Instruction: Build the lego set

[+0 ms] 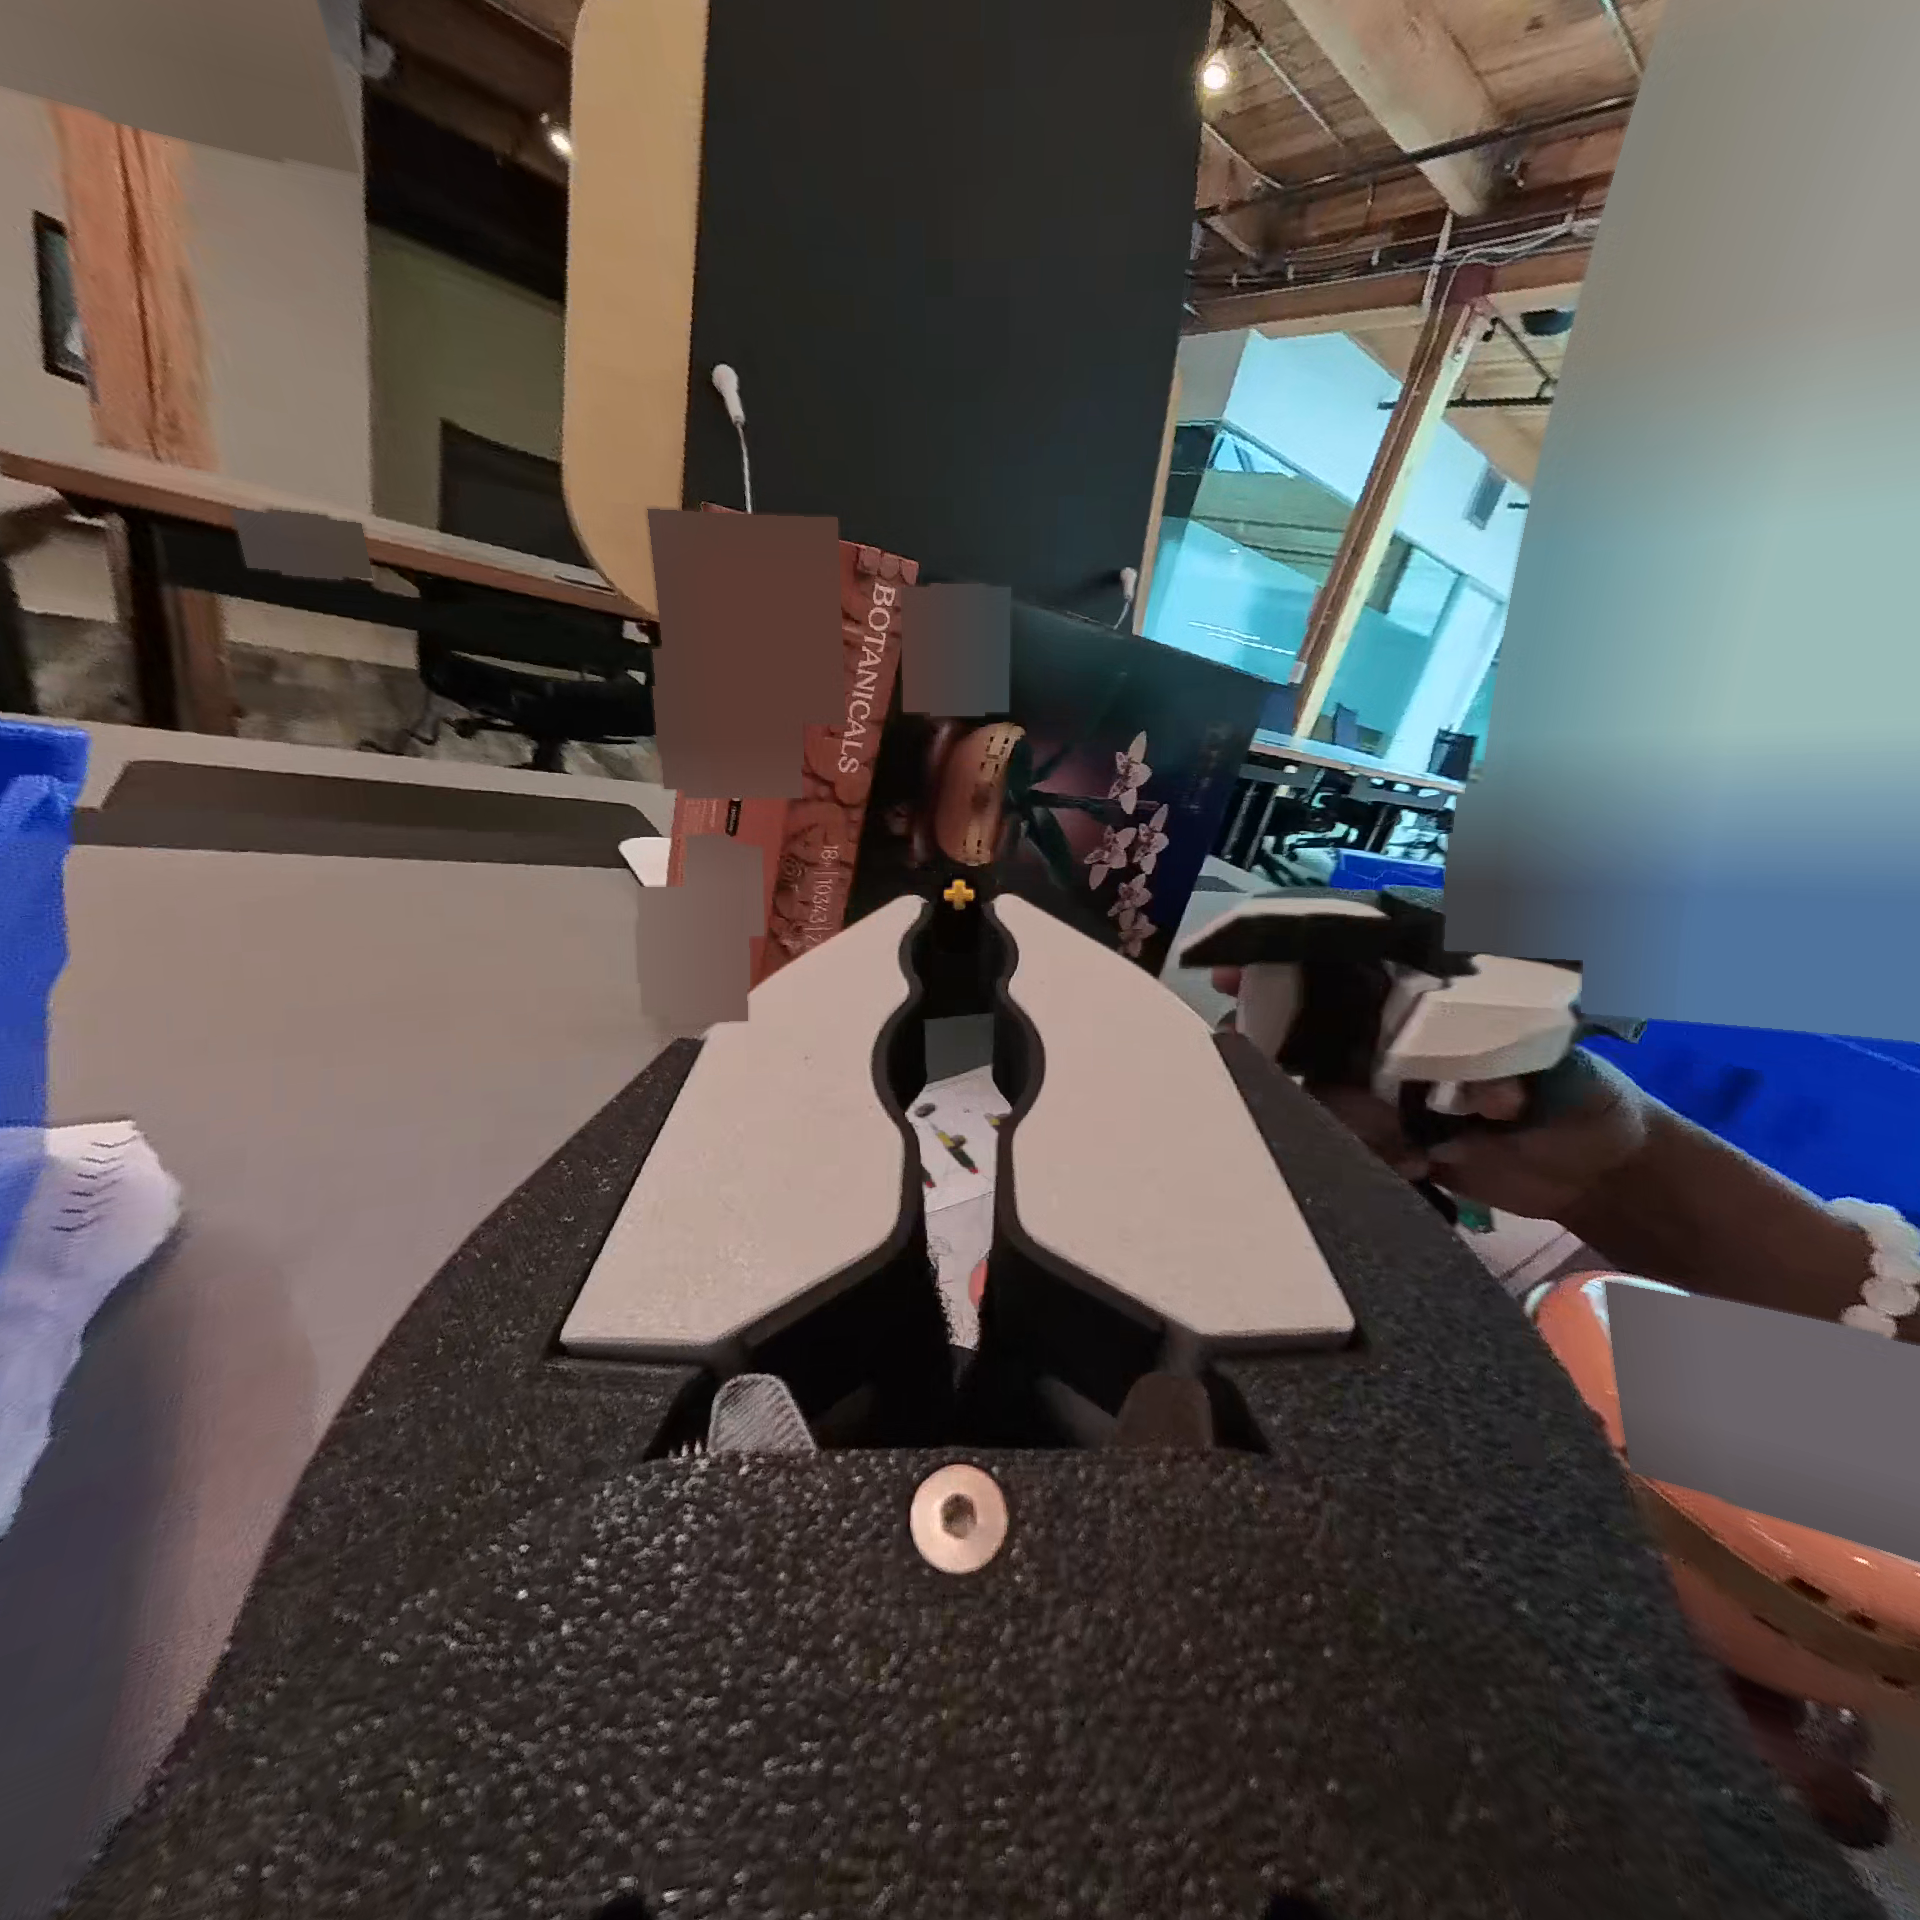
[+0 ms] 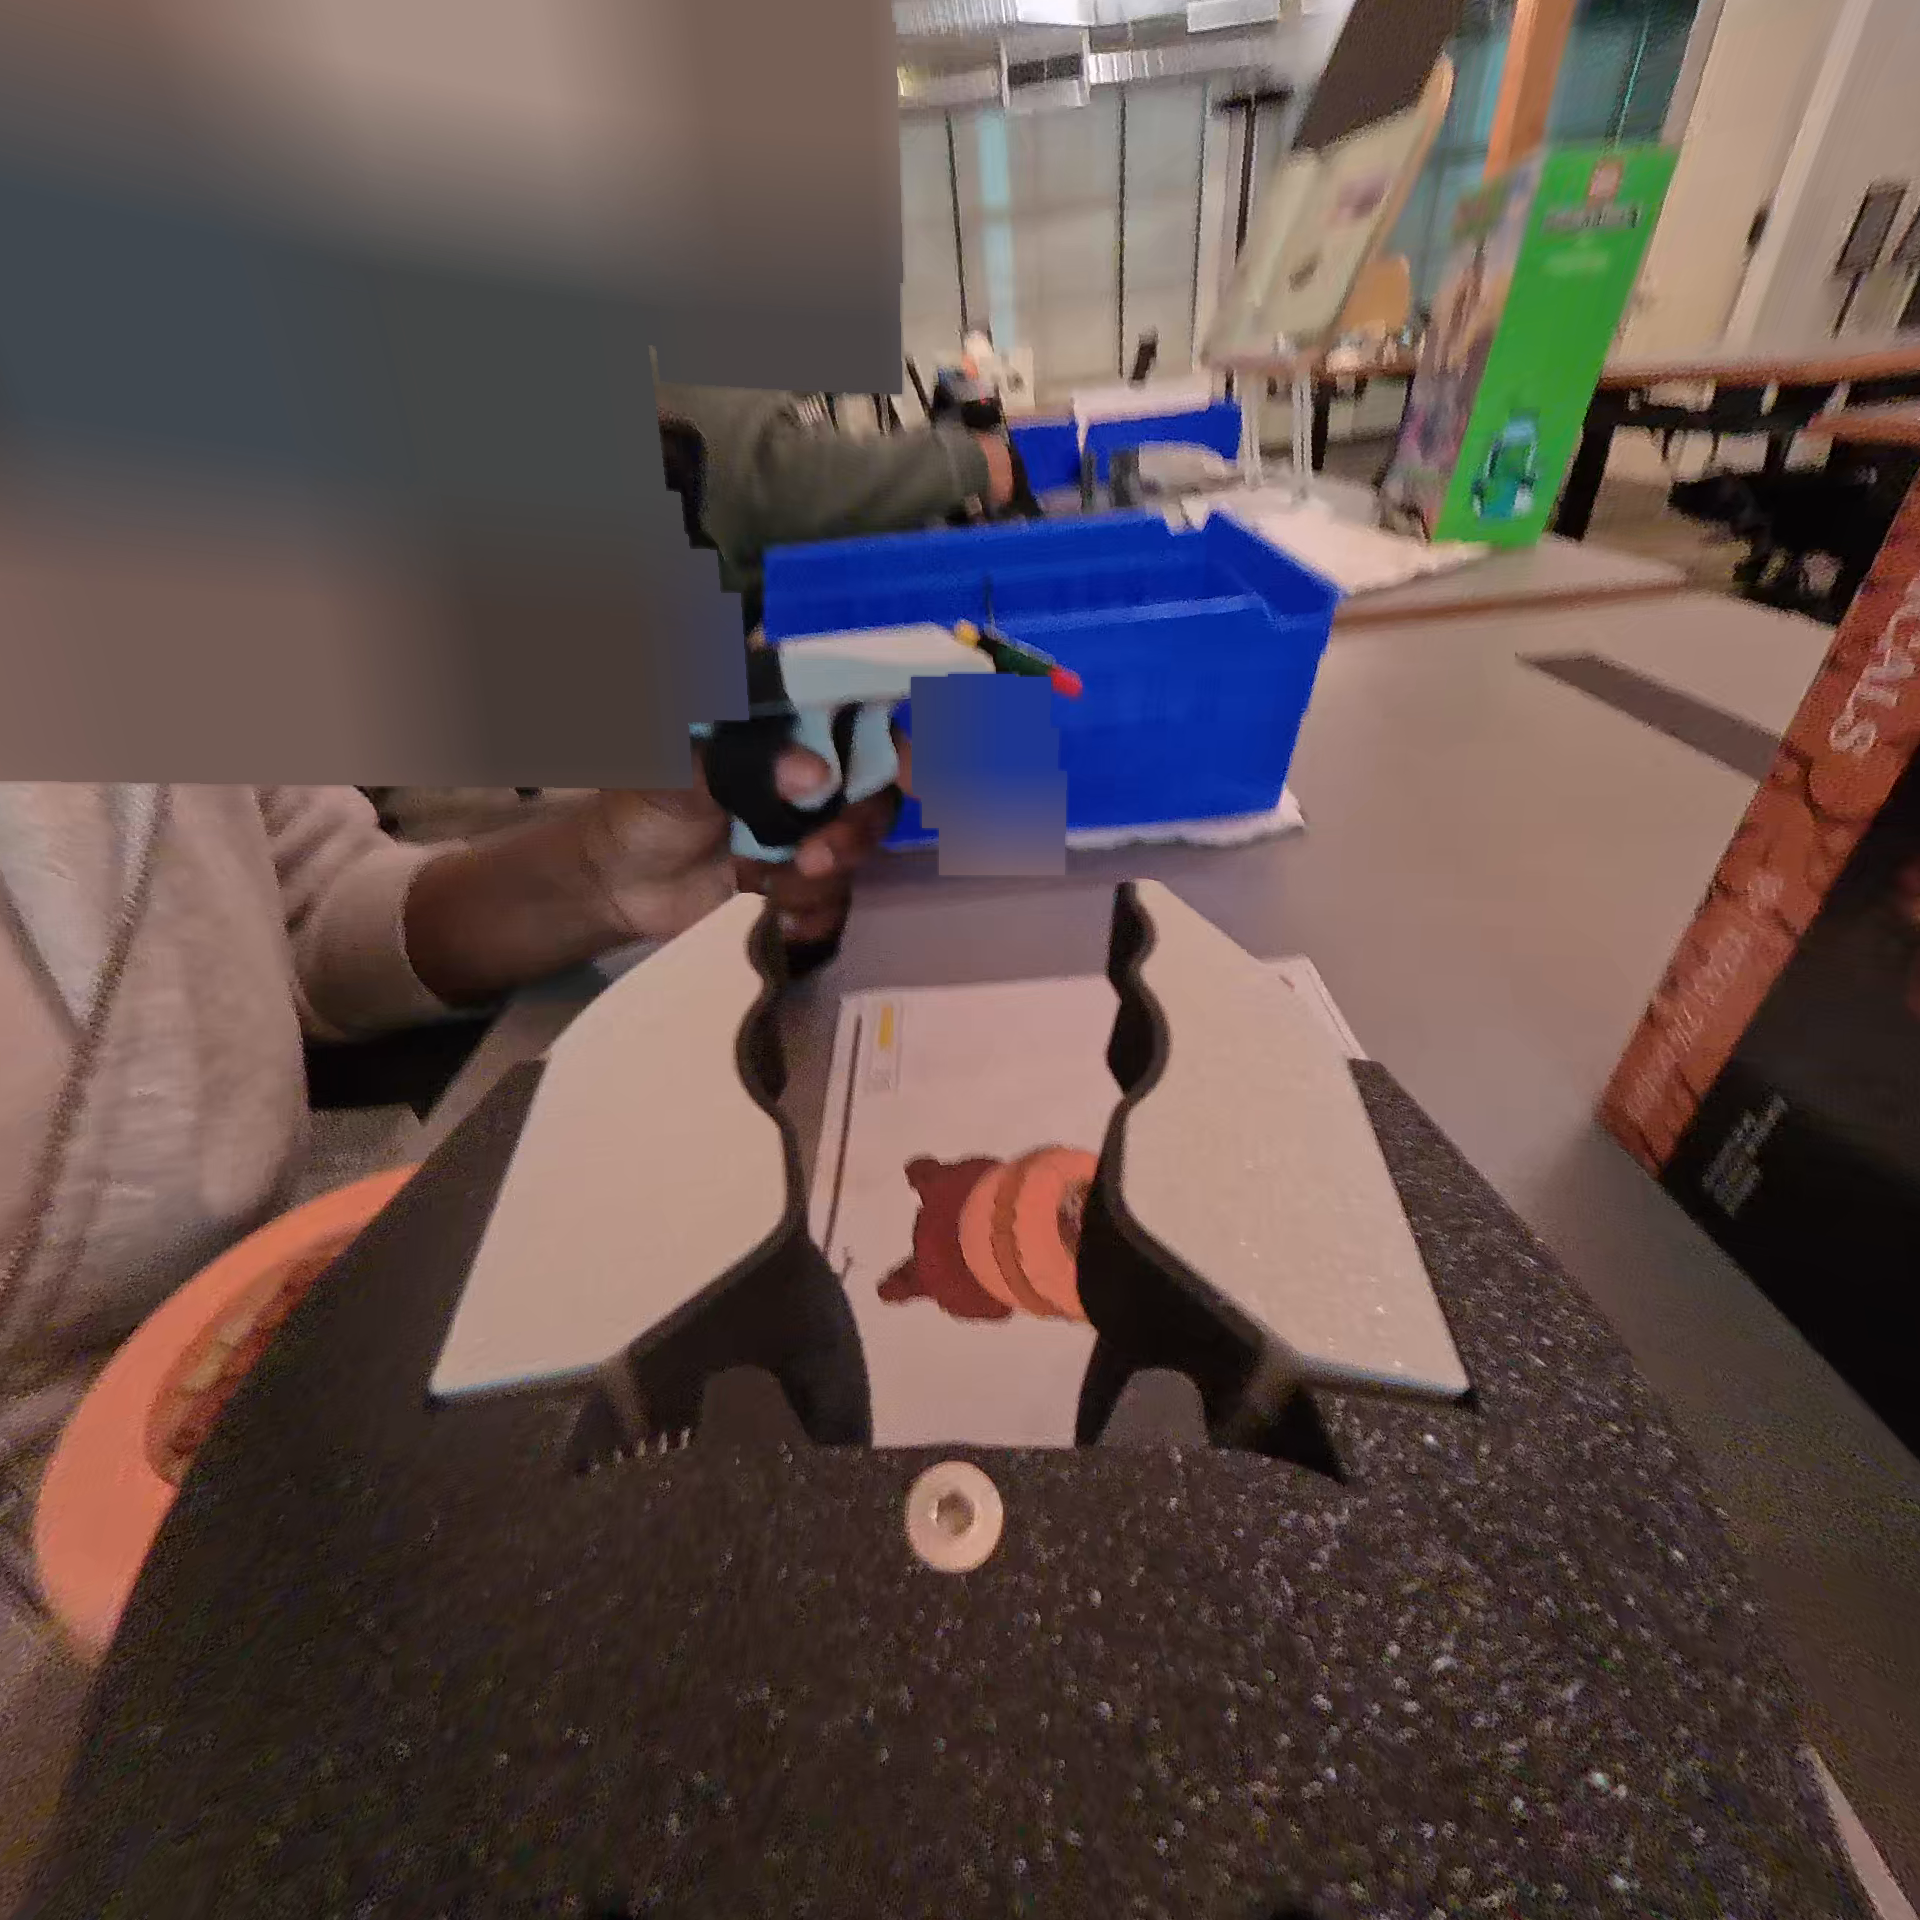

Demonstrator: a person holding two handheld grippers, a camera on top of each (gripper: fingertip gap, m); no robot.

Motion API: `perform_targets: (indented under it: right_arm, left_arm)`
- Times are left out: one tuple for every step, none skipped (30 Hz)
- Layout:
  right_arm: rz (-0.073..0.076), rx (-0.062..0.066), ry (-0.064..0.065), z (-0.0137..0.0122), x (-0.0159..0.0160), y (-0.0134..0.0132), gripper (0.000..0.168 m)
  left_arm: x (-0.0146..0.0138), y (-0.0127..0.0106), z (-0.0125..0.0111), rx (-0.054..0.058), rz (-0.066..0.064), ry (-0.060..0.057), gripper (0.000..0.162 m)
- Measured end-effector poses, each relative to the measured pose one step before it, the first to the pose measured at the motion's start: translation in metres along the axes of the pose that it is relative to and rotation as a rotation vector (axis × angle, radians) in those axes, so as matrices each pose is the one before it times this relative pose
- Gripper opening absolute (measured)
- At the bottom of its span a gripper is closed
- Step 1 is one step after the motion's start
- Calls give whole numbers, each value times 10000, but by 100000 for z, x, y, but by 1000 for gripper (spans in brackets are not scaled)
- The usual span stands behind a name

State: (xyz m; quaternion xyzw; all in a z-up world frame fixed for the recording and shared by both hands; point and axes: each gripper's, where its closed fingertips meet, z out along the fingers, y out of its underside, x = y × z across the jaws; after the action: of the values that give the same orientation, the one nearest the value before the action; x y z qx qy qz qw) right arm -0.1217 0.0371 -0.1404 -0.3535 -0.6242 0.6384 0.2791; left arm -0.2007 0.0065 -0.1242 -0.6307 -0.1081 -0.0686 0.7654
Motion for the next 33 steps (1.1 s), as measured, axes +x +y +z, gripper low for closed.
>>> perform_targets:
  right_arm:
    - [53, 400, -97, -89, -194, -632, 67]
    - [51, 213, -94, -139, -140, -405, 68]
    - [43, 95, -45, -137, -44, -217, 67]
    - [44, 7, 57, -176, 109, -66, 67]
    - [21, -51, 122, -177, 208, 32, 66]
    - [-22, -41, 111, -188, 202, 32, 65]
    - [-46, -5, 109, -118, 176, -8, 64]
    - [-39, 12, 120, -95, 171, -18, 63]
    - [-17, 5, 115, -48, 165, 11, 62]
    - [0, -20, 72, -69, 122, 62, 60]
    - [10, -60, 35, -32, 23, 89, 58]
    - [21, -101, 7, 244, 13, 226, 54]
    - [9, -116, -32, 46, -41, 181, 53]
    - [-13, -107, -43, 70, -64, 171, 52]
    - [-29, -99, -25, 87, -45, 161, 49]
    - [-30, -85, -49, 87, -95, 144, 48]
    - [-2, -81, -41, 104, -70, 143, 47]
    - [24, -76, -29, 132, -58, 112, 47]
    - [20, -72, -41, 99, -107, 91, 47]
    - [-12, -75, -24, 96, -65, 74, 46]
    - [-42, -128, 25, 48, -36, 138, 45]
    - [-47, -246, 96, 16, 41, 326, 42]
    - [-48, -484, 206, 4, 253, 629, 34]
    - [-60, -815, 329, 7, 447, 1102, 25]
    - [-50, -1058, 408, 79, 575, 1453, 21]
    - [-16, -1090, 394, 173, 552, 1521, 20]
    - [-44, -988, 395, 265, 519, 1353, 15]
    - [-85, -653, 343, 358, 362, 859, 11]
    - [-124, -287, 186, 424, 37, 334, 9]
    - [-165, -122, 1, 474, -284, 100, 7]
    - [-136, -132, -69, 521, -334, 74, 6]
    - [-82, -222, 19, 445, -253, 235, 5]
    - [-35, -258, 113, 387, 9, 273, 5]
  left_arm:
    - [-5, 25, -1, -9, -262, 110, 6]
    - [-48, -9, -48, 40, -317, 124, 6]
    - [74, -134, -27, 120, -288, 138, 6]
    - [36, -208, -93, 152, -200, 96, 6]
    - [-4, -135, -36, 97, -87, 25, 6]
    - [-39, 2, 8, 1, -29, -4, 6]
    - [31, 93, 33, -61, -33, 40, 6]
    - [95, 111, 31, -56, -57, 67, 6]
    - [116, 82, 19, -31, -42, 69, 6]
    - [131, 75, -9, -32, -8, 82, 6]
    - [200, 121, 37, -71, -6, 117, 6]
    - [189, 215, 70, -125, -44, 137, 6]
    - [190, 202, 131, -127, -67, 141, 6]
    - [207, 218, 79, -126, -57, 141, 6]
    - [195, 233, 89, -144, -52, 137, 6]
    - [152, 181, 53, -117, -36, 98, 6]
    - [128, 136, 31, -79, -9, 85, 6]
    - [172, 158, 43, -95, 8, 115, 6]
    - [157, 204, 69, -140, 26, 91, 6]
    - [-26, 285, 116, -185, 104, -47, 6]
    - [-311, 341, 107, -257, 274, -310, 6]
    - [-507, 332, 9, -283, 498, -475, 6]
    - [-399, 284, 0, -287, 668, -458, 6]
    - [-297, 271, -13, -264, 712, -418, 6]
    - [-144, 276, 14, -234, 616, -307, 6]
    - [-11, 344, 57, -250, 405, -173, 6]
    - [95, 406, 103, -270, 178, -28, 6]
    - [167, 379, 77, -254, 1, 91, 6]
    - [96, 268, 77, -182, -107, 118, 6]
    - [22, 172, 40, -122, -129, 98, 6]
    - [17, 148, 25, -111, -102, 87, 6]
    - [42, 189, 51, -132, -85, 94, 6]
    - [71, 220, 86, -153, -59, 86, 6]
